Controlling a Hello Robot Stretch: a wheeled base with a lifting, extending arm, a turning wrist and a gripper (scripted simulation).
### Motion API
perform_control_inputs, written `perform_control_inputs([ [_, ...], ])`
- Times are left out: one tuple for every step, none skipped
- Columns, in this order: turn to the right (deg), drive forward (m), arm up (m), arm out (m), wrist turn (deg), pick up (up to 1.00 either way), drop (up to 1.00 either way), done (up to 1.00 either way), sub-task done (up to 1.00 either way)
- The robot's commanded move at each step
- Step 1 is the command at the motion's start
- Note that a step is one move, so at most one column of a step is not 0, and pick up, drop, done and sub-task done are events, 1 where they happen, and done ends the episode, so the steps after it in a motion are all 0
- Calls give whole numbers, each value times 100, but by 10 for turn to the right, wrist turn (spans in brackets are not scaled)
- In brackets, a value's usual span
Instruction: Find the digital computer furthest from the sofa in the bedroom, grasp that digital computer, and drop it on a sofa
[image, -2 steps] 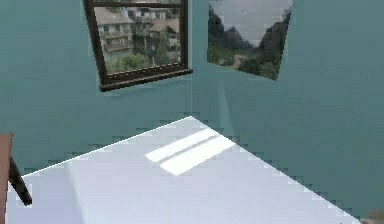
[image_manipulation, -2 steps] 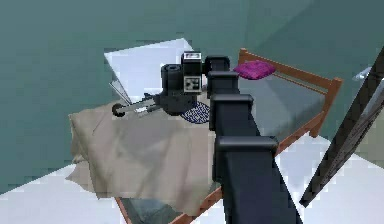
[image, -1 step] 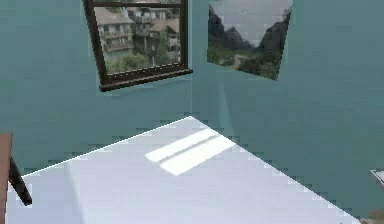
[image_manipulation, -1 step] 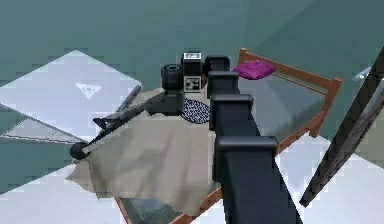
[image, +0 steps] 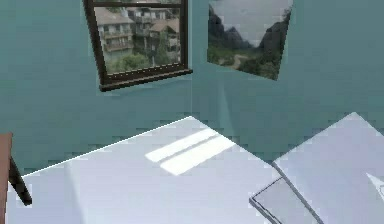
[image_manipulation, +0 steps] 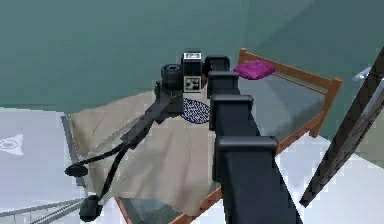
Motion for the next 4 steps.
perform_control_inputs([
  [0, 0, 0, -24, 0, 0, 0, 0, 0],
  [450, 0, 0, 0, 0, 0, 0, 0, 0],
  [450, 0, 0, 0, 0, 0, 0, 0, 0],
  [450, 0, 0, 0, 0, 0, 0, 0, 0],
])
